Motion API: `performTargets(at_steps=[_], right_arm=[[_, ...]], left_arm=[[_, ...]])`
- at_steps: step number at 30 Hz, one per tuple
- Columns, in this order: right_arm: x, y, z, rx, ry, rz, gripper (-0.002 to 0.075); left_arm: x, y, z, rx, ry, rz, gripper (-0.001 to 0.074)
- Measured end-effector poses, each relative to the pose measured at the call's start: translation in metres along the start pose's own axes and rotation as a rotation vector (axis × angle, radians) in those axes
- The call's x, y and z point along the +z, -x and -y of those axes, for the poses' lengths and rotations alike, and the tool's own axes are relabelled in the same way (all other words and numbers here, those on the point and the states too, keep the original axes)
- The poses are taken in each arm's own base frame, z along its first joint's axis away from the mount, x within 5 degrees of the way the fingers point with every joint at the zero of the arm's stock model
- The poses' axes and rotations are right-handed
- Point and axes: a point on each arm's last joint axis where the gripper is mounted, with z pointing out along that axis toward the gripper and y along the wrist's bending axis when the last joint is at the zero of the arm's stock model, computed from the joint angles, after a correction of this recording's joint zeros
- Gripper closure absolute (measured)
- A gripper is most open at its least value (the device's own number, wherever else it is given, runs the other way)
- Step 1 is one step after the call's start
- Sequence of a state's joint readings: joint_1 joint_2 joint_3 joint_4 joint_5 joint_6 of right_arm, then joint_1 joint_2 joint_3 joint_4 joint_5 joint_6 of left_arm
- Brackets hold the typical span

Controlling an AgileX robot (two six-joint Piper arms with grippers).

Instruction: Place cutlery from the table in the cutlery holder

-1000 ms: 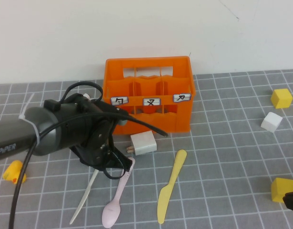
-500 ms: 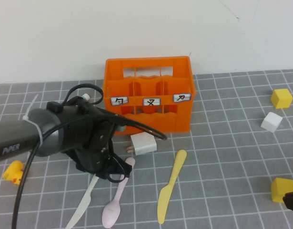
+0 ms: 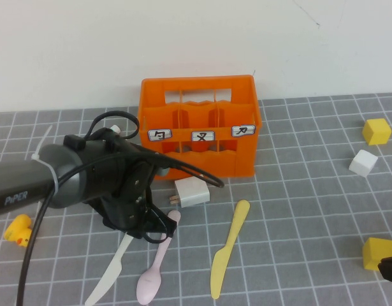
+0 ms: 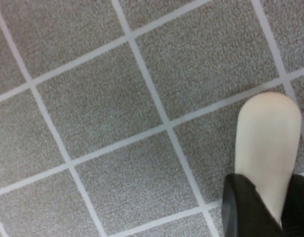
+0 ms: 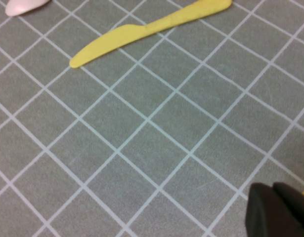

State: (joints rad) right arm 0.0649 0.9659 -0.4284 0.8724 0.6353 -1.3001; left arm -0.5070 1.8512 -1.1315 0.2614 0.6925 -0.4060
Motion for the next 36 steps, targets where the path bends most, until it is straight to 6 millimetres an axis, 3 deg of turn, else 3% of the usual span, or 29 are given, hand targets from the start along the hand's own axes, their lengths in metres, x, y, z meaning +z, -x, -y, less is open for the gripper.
performTargets(at_steps=[10, 16, 22, 27, 30, 36], right_arm=[[0.000, 0.000, 0.000, 0.001, 0.002, 0.001, 0.0729], [0.000, 0.000, 0.000, 0.001, 0.002, 0.001, 0.0729], [0.000, 0.000, 0.000, -0.001, 0.002, 0.001, 0.0729], [0.000, 0.000, 0.000, 0.002, 0.003, 0.003, 0.0729], [0.000, 0.000, 0.000, 0.003, 0.004, 0.002, 0.0729], [0.000, 0.000, 0.000, 0.006, 0.005, 0.004, 0.0729]], left_arm=[[-0.002, 0.000, 0.000, -0.001, 0.000, 0.002, 0.0609], [-0.015, -0.002, -0.004, -0.008, 0.006, 0.007, 0.0713], [-0.035, -0.004, -0.009, -0.014, 0.008, 0.039, 0.0731], [-0.036, -0.004, -0.008, -0.030, -0.003, 0.037, 0.0730], [-0.033, -0.004, -0.005, -0.030, -0.030, 0.024, 0.0669], [-0.023, -0.002, -0.006, -0.064, -0.048, 0.022, 0.0437]])
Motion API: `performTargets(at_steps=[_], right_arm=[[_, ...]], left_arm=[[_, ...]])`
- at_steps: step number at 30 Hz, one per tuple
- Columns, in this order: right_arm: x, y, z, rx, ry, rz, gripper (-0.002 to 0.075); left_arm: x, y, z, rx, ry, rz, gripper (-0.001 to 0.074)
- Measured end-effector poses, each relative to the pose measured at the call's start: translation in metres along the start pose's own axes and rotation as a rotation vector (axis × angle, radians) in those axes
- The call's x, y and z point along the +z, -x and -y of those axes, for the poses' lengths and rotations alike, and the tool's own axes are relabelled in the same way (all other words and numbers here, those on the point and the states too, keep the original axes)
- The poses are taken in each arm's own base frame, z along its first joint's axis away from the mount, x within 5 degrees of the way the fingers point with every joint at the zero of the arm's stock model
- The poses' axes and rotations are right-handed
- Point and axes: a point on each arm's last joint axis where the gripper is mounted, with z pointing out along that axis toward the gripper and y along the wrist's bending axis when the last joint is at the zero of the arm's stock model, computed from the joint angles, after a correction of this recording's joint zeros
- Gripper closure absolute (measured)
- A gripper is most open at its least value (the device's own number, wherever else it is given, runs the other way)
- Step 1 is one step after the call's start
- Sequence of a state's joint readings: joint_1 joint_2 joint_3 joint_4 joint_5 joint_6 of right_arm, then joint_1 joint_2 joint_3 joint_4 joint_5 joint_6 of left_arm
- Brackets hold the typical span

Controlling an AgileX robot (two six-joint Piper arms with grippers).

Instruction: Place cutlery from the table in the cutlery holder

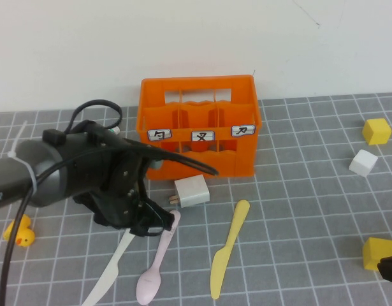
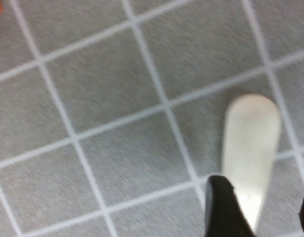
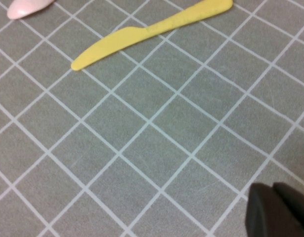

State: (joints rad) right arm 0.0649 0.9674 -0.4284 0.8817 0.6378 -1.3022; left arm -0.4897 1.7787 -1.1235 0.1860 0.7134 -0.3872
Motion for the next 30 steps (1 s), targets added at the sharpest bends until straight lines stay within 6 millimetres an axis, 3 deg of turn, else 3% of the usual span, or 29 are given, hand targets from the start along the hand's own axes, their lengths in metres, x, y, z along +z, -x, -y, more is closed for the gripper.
performTargets(at_steps=[6, 19, 24, 28, 30], right_arm=[[0.000, 0.000, 0.000, 0.004, 0.001, 0.004, 0.0729], [0.000, 0.000, 0.000, 0.004, 0.001, 0.005, 0.0729], [0.000, 0.000, 0.000, 0.004, 0.001, 0.005, 0.0729], [0.000, 0.001, 0.000, 0.005, 0.002, 0.006, 0.0729], [0.000, 0.000, 0.000, 0.005, 0.003, 0.005, 0.0729]], left_arm=[[0.007, 0.005, -0.012, -0.059, -0.005, 0.008, 0.0398], [0.022, 0.005, -0.007, -0.011, -0.038, -0.001, 0.0400], [0.025, 0.006, -0.006, -0.001, -0.041, -0.009, 0.0447], [0.026, 0.006, -0.005, -0.006, -0.049, -0.014, 0.0545], [0.028, 0.006, -0.004, -0.006, -0.049, -0.016, 0.0556]])
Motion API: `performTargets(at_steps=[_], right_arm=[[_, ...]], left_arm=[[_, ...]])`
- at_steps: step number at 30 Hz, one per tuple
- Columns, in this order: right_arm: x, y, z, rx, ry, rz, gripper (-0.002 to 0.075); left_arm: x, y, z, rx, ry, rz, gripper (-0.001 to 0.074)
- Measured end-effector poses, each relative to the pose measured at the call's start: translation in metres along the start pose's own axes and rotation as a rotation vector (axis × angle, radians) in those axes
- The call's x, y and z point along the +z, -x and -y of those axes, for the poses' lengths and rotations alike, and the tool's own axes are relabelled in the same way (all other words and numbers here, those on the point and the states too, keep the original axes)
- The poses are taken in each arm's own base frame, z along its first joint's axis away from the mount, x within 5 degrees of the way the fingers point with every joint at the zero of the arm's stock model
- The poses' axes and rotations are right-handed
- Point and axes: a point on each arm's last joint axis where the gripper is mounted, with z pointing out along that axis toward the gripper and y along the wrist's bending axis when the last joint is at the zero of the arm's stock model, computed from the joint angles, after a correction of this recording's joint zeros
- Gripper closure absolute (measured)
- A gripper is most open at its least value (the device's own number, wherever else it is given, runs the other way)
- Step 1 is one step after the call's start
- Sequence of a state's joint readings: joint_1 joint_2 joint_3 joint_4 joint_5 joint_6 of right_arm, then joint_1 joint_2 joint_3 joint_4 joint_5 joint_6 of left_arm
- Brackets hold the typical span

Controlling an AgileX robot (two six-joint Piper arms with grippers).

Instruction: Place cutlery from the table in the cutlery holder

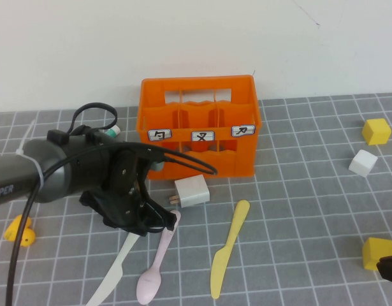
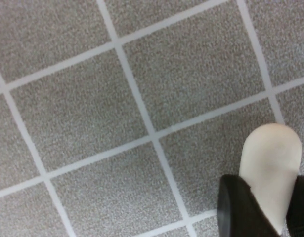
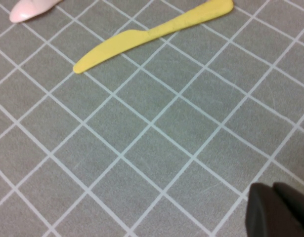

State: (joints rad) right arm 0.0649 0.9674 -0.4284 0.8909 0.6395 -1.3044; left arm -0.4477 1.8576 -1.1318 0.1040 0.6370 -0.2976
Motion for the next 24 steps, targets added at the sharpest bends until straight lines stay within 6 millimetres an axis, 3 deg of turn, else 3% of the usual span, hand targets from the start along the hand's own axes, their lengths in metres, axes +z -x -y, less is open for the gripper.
performTargets(at_steps=[12, 17, 24], right_arm=[[0.000, 0.000, 0.000, 0.000, 0.000, 0.000, 0.0729], [0.000, 0.000, 0.000, 0.000, 0.002, -0.001, 0.0729], [0.000, 0.000, 0.000, 0.006, 0.004, 0.004, 0.0729]], left_arm=[[-0.011, -0.001, -0.005, 0.031, 0.031, 0.011, 0.0557], [-0.043, -0.001, -0.009, 0.041, 0.041, 0.072, 0.0557], [-0.108, -0.005, -0.014, 0.023, 0.006, 0.257, 0.0557]])
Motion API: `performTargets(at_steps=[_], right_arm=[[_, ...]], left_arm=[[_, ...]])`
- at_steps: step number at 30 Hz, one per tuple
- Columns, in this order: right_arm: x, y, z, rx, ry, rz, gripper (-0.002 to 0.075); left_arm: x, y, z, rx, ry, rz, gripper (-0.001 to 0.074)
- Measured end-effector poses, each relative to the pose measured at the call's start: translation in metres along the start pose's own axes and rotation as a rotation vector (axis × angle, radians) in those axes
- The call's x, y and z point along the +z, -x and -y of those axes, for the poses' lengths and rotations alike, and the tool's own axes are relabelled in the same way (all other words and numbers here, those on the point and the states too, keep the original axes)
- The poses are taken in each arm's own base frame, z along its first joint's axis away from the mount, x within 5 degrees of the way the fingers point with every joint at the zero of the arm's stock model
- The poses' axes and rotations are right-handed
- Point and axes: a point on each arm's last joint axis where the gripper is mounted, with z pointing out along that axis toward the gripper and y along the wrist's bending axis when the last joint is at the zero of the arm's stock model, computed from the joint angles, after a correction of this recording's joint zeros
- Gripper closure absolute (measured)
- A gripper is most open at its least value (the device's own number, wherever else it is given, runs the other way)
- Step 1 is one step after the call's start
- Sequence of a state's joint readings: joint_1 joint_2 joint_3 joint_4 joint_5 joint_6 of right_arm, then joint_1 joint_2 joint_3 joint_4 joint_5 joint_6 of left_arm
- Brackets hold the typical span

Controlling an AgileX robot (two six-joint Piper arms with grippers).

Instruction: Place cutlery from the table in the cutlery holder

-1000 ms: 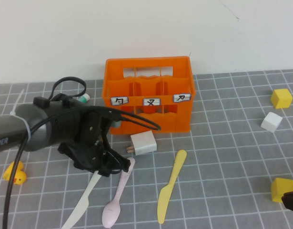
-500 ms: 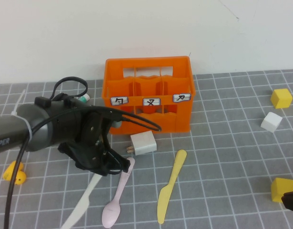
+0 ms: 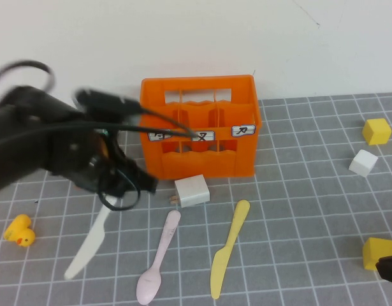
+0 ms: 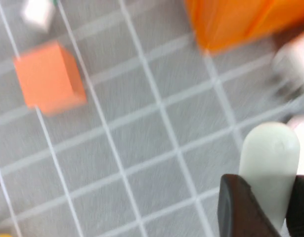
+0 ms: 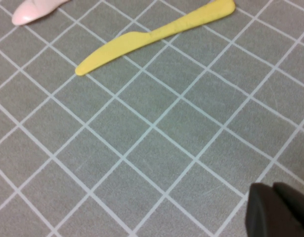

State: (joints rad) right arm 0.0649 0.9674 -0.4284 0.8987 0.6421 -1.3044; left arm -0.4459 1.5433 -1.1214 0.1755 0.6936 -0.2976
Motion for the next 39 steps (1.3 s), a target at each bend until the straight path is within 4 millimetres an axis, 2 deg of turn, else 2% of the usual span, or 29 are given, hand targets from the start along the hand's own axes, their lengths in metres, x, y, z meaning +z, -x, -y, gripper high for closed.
performTargets(at_steps=[3, 8, 11, 16, 20, 25, 27, 32, 39], right_arm=[[0.000, 0.000, 0.000, 0.001, 0.000, 0.001, 0.0729], [0.000, 0.000, 0.000, 0.001, 0.000, 0.001, 0.0729], [0.000, 0.000, 0.000, 0.001, 0.000, 0.001, 0.0729], [0.000, 0.000, 0.000, 0.001, 0.000, 0.001, 0.0729], [0.000, 0.000, 0.000, 0.001, 0.000, 0.001, 0.0729], [0.000, 0.000, -0.001, 0.001, 0.008, -0.001, 0.0729], [0.000, 0.000, -0.001, -0.003, 0.008, -0.001, 0.0729], [0.000, 0.000, -0.001, -0.007, 0.009, -0.002, 0.0729], [0.000, 0.000, -0.001, -0.011, 0.010, -0.002, 0.0729]], left_arm=[[-0.027, 0.006, -0.001, -0.021, -0.039, 0.127, 0.0558], [-0.065, 0.028, 0.003, -0.068, -0.157, 0.468, 0.0558], [-0.078, 0.045, 0.007, -0.095, -0.231, 0.683, 0.0558], [-0.085, 0.065, 0.012, -0.150, -0.330, 0.958, 0.0559], [-0.077, 0.078, 0.018, -0.146, -0.393, 1.124, 0.0561], [-0.056, 0.086, 0.031, -0.028, -0.457, 1.281, 0.0575], [-0.045, 0.086, 0.037, 0.020, -0.496, 1.327, 0.0666], [-0.017, 0.085, 0.046, 0.019, -0.584, 1.337, 0.0725], [0.015, 0.081, 0.051, 0.001, -0.637, 1.332, 0.0731]])
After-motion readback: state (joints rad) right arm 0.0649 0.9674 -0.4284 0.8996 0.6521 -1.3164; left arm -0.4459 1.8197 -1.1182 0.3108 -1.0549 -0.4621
